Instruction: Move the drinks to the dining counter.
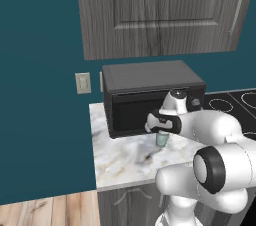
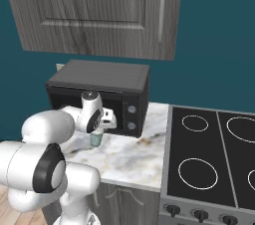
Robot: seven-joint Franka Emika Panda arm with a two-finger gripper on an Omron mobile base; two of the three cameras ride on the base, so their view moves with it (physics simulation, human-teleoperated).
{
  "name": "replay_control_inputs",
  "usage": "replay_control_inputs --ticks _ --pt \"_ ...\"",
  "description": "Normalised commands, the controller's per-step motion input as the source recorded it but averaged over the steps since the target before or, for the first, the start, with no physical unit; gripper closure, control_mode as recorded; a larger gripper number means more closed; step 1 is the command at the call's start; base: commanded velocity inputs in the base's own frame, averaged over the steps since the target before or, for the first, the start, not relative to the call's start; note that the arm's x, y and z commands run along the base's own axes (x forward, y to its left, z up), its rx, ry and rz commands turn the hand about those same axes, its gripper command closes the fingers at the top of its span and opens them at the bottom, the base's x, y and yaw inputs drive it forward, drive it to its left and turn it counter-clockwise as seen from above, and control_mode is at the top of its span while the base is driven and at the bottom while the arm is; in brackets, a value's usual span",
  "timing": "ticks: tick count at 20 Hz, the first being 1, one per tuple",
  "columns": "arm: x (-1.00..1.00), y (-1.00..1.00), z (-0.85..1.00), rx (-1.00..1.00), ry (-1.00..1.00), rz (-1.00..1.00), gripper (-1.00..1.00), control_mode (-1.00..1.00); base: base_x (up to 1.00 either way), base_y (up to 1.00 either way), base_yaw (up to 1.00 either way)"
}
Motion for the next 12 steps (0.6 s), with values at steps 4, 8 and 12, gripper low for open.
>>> replay_control_inputs --ticks 4,8,12 --pt "-0.51 0.00 -0.54 0.01 0.00 0.00 1.00 -1.00 0.00 0.00 0.00" --pt "-0.70 0.00 -0.19 0.00 -0.03 0.00 1.00 -1.00 0.00 0.00 0.00" --pt "-0.63 0.00 0.00 0.00 -0.11 0.00 1.00 -1.00 0.00 0.00 0.00"
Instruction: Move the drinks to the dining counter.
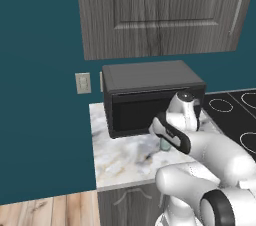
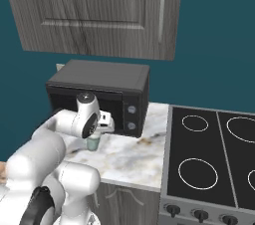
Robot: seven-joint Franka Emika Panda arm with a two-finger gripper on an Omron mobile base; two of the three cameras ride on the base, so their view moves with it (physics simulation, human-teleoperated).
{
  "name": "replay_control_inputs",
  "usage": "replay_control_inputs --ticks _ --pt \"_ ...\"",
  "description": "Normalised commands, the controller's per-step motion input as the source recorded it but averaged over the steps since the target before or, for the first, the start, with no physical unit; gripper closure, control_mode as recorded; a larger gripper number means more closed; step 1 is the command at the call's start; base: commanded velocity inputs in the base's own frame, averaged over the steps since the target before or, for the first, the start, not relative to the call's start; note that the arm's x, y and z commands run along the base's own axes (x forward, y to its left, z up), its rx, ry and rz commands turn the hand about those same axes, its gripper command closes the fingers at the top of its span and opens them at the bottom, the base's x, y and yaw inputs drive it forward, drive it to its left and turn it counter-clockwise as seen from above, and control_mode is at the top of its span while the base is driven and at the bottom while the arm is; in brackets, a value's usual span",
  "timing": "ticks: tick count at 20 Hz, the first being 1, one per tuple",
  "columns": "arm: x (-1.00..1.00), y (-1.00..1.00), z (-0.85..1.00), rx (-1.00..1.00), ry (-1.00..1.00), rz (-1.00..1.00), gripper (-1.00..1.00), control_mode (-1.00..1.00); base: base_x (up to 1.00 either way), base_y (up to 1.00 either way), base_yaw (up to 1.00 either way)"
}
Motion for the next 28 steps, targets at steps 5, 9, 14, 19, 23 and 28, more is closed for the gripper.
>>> replay_control_inputs --ticks 5,9,14,19,23,28 --pt "-0.35 0.00 0.43 0.00 -0.08 0.00 1.00 -1.00 0.00 0.00 0.00" --pt "-0.56 0.00 0.46 0.02 0.00 -0.04 1.00 -1.00 0.00 0.00 0.00" --pt "-0.62 0.00 0.46 0.00 0.02 -0.05 1.00 -1.00 0.00 0.00 0.00" --pt "-0.38 0.00 0.63 0.00 0.10 -0.05 1.00 -1.00 0.00 0.00 0.00" --pt "-0.33 0.00 0.67 0.00 0.10 -0.02 1.00 -1.00 0.00 0.00 0.00" --pt "-0.20 0.00 0.73 0.00 0.08 0.00 1.00 -1.00 0.00 0.00 0.00"
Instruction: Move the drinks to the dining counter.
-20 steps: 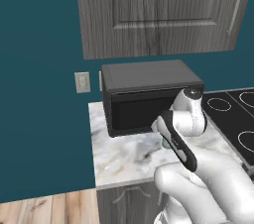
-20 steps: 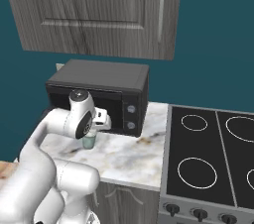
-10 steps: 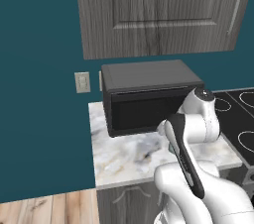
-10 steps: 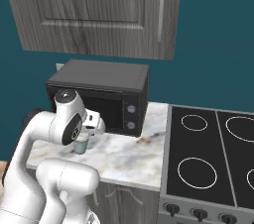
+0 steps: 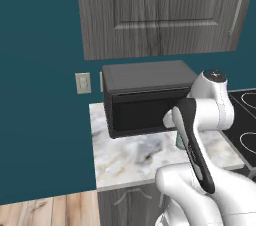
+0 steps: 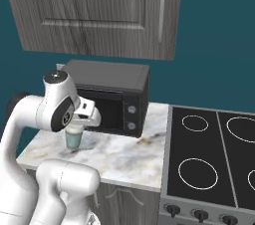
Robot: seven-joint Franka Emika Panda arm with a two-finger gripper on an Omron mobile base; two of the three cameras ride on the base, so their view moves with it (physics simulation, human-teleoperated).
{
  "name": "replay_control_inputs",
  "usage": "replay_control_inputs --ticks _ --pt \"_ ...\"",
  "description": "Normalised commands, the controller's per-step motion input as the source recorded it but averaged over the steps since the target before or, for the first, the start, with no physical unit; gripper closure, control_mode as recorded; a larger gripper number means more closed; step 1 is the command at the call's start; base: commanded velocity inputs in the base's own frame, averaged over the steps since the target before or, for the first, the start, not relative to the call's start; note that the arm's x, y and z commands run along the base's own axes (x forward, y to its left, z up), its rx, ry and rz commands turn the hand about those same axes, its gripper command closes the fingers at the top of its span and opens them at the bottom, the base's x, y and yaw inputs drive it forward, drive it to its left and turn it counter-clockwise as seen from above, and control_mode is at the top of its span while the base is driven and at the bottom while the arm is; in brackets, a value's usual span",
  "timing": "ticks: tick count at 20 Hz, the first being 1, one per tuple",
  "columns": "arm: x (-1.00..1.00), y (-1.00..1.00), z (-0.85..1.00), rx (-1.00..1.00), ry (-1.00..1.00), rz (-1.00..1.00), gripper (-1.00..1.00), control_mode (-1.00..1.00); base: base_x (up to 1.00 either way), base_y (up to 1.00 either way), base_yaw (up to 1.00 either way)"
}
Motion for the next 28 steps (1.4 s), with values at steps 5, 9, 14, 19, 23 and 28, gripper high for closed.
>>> replay_control_inputs --ticks 5,9,14,19,23,28 --pt "-0.34 0.01 0.67 0.00 0.09 0.00 1.00 -1.00 0.00 0.00 0.00" --pt "0.00 0.00 0.00 0.00 0.00 0.00 1.00 1.00 -0.20 0.67 0.21" --pt "0.00 0.00 0.00 0.00 0.00 0.00 1.00 1.00 -0.01 0.71 0.75" --pt "0.00 0.00 0.00 0.00 0.00 0.00 1.00 1.00 0.00 0.21 0.89" --pt "0.00 0.00 0.00 0.00 0.00 0.00 1.00 1.00 0.00 0.13 0.91" --pt "0.00 0.00 0.00 0.00 0.00 0.00 1.00 1.00 0.00 0.16 0.90"
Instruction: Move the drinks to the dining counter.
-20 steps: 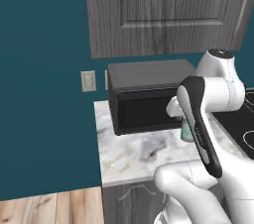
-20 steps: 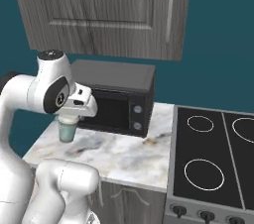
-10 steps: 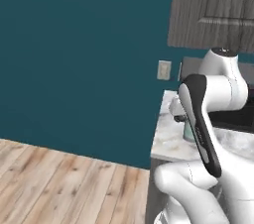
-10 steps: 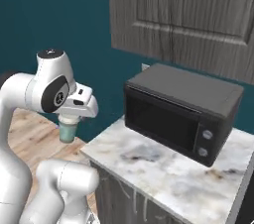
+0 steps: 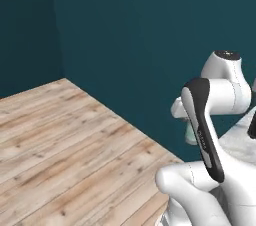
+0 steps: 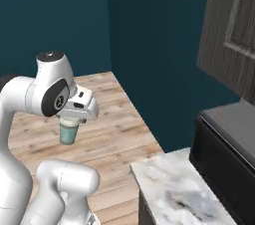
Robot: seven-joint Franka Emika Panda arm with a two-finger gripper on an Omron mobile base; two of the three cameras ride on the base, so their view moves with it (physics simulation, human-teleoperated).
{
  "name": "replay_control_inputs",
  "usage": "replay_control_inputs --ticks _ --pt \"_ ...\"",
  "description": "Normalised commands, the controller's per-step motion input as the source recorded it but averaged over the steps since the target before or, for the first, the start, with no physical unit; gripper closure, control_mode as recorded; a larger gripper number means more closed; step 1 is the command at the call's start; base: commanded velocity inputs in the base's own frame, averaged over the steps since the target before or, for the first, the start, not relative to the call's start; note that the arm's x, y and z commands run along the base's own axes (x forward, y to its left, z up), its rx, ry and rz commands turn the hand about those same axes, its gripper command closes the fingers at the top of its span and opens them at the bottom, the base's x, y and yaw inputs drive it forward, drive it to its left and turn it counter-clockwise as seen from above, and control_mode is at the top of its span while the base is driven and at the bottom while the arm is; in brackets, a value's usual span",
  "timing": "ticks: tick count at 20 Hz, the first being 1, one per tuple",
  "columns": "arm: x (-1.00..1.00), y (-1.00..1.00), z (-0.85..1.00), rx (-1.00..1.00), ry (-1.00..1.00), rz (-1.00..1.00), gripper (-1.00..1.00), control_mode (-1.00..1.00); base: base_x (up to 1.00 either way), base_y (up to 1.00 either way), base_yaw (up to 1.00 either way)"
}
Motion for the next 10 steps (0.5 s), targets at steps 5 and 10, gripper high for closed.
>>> replay_control_inputs --ticks 5,10 --pt "0.00 0.00 0.00 0.00 0.00 0.00 1.00 1.00 0.00 0.39 0.83" --pt "0.00 0.00 0.00 0.00 0.00 0.00 1.00 1.00 0.01 0.22 0.86"
